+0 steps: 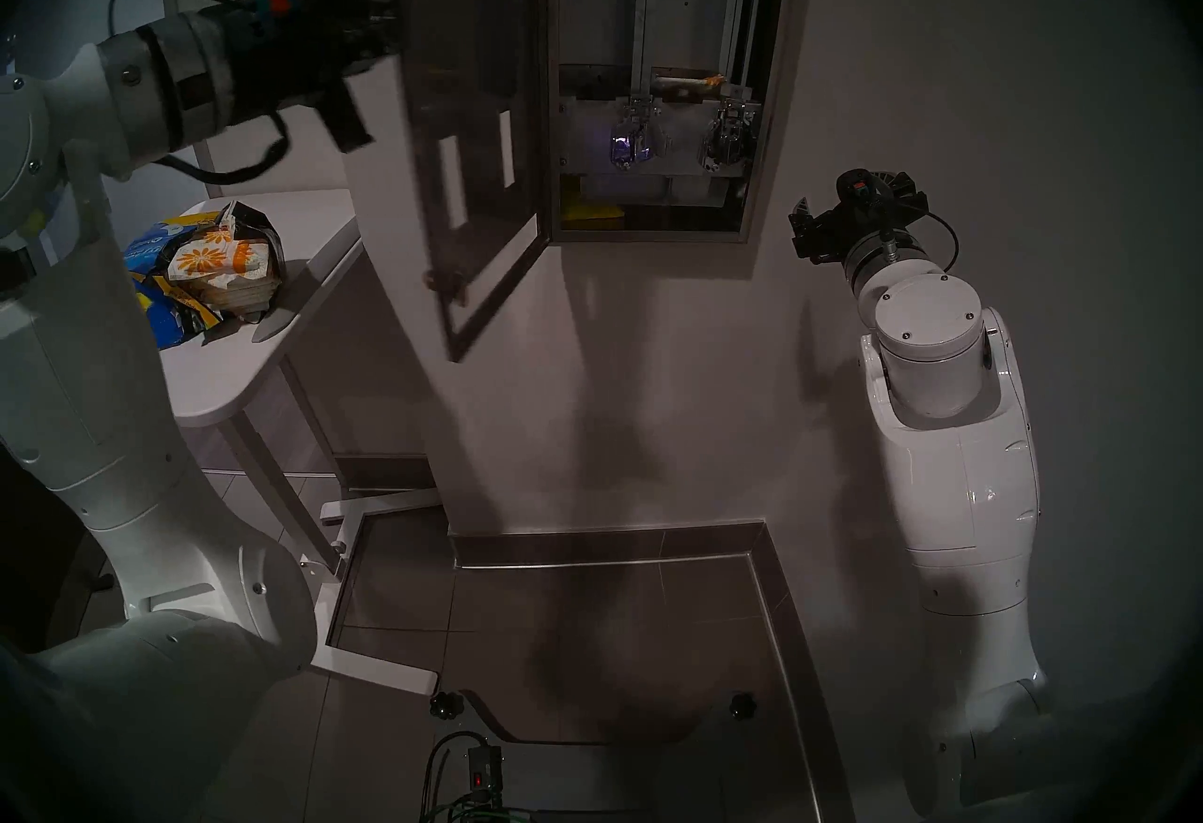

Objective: Open the dispenser door, put the pads inside, close the door

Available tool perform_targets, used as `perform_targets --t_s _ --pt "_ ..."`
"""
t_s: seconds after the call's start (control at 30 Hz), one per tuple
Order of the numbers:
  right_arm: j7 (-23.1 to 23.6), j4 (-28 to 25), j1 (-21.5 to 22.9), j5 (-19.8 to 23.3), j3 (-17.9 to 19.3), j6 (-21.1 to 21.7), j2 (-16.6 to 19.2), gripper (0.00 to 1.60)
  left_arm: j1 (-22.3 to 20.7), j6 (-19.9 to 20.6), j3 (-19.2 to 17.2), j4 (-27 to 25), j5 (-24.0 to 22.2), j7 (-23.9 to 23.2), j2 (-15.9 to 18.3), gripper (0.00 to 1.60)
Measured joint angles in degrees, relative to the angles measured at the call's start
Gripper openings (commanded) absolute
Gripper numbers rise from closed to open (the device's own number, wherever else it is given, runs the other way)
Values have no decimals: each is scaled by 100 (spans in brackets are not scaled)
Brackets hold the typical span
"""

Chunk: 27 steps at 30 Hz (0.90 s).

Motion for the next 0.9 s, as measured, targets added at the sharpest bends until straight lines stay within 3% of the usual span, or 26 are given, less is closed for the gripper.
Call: perform_targets --t_s 0.17,0.43,0.73,0.9 --pt "0 -10 5 0 0 -1 -2 160 75 320 659 -474 -703 -67 -366 0" --pt "-3 -52 24 0 1 -5 -1 160 263 968 1449 -668 -1688 -44 -817 0" --pt "-5 -128 45 0 1 -6 -2 160 521 1816 2165 -715 -2675 810 -1326 0" --pt "-5 -157 52 0 1 -6 -2 160 654 2140 2231 -723 -2976 1154 -1431 0"
